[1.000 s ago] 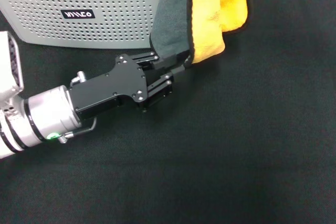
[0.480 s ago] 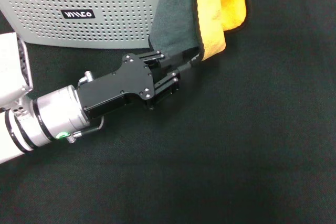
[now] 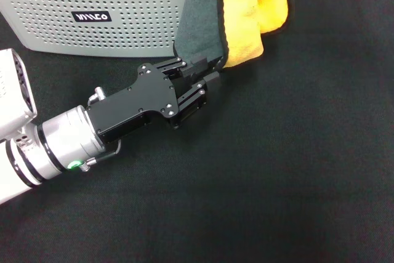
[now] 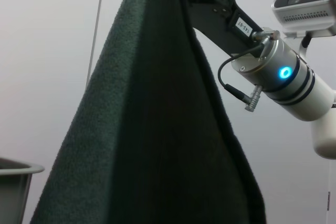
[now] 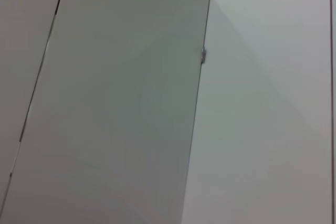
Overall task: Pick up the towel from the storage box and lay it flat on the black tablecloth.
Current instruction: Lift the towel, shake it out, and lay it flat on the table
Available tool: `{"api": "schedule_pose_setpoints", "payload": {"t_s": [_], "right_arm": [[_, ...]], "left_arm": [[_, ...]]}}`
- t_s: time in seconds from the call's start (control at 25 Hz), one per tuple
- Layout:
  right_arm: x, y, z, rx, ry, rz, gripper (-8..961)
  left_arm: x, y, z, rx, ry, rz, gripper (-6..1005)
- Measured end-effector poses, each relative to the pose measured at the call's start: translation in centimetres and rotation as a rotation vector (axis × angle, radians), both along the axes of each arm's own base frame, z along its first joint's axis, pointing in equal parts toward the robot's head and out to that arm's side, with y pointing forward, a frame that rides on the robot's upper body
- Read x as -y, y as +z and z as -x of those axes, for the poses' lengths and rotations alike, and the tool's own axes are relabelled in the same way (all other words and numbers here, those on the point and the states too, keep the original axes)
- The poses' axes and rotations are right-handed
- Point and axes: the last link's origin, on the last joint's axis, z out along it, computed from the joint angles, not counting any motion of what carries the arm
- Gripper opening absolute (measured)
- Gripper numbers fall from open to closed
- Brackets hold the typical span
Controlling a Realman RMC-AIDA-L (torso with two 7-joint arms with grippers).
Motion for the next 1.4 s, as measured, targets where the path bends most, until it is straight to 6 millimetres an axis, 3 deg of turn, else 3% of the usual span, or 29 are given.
{"api": "schedule_pose_setpoints", "payload": {"t_s": [0.84, 1.4], "right_arm": [[-0.2, -1.1, 0.6, 0.012, 0.003, 0.034, 41], [0.0, -1.3, 0.4, 0.013, 0.008, 0.041, 44]], "left_arm": [[-0.4, -0.6, -0.2, -0.012, 0.014, 0.007, 407], [-0.3, -0.4, -0.3, 0.010, 0.016, 0.005, 367]]}}
